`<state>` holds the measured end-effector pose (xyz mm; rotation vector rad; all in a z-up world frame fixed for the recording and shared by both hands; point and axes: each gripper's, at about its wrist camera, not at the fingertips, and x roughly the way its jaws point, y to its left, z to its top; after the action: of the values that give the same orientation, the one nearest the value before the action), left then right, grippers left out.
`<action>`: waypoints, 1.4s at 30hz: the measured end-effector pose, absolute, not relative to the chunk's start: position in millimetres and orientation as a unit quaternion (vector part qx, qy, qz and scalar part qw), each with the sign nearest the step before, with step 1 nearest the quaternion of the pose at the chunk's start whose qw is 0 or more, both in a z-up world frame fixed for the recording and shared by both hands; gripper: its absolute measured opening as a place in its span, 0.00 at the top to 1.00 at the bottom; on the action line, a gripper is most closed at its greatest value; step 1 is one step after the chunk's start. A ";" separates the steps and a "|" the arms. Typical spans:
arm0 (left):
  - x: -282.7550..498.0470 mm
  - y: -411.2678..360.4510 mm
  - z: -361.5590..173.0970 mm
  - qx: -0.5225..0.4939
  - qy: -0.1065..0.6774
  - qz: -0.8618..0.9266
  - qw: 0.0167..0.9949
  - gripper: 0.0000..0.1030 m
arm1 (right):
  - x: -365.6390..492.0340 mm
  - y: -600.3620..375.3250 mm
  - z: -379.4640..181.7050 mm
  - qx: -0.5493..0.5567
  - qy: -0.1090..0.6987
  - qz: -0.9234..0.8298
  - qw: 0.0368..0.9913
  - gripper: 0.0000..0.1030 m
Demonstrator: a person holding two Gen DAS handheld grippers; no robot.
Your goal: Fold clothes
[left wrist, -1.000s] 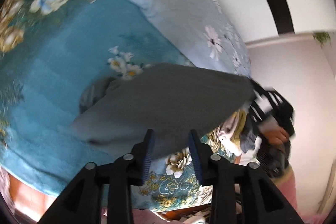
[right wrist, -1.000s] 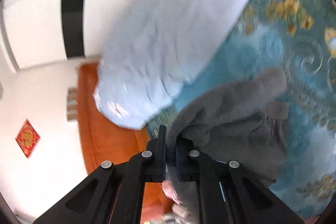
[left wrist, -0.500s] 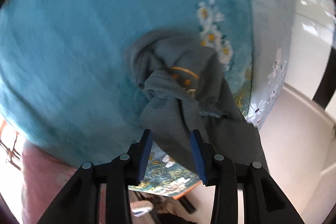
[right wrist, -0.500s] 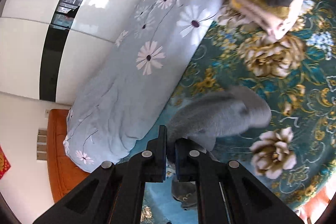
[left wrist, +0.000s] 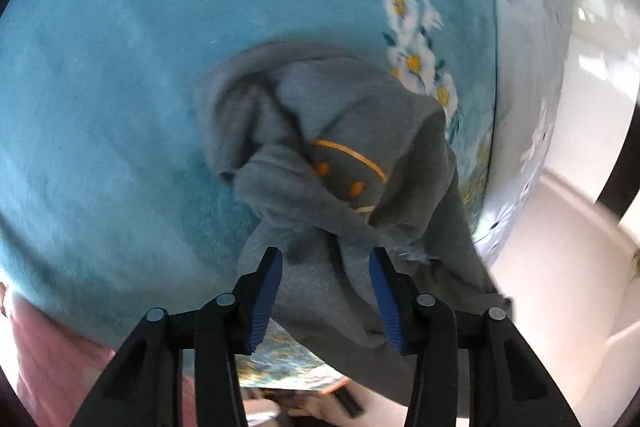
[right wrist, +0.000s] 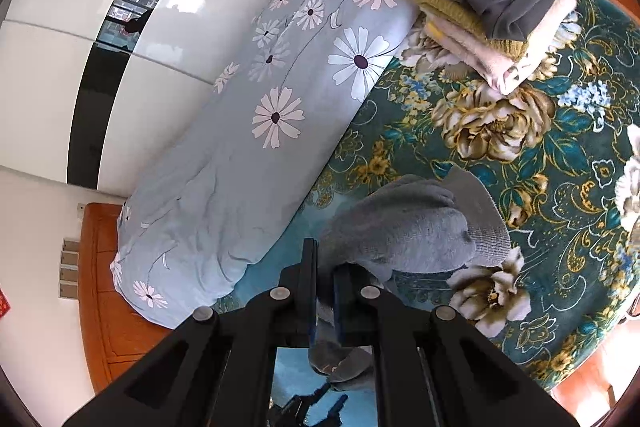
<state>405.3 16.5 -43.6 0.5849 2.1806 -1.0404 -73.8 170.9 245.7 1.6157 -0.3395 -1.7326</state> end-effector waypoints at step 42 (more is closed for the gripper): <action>649.5 53.8 -61.8 0.143 0.815 -0.318 0.463 0.54 | 18.6 156.1 193.0 0.711 0.003 -0.620 0.331 0.94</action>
<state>649.5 53.8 -61.8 0.3507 2.0040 -0.7813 18.6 156.1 193.0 1.8592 0.0076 -1.6210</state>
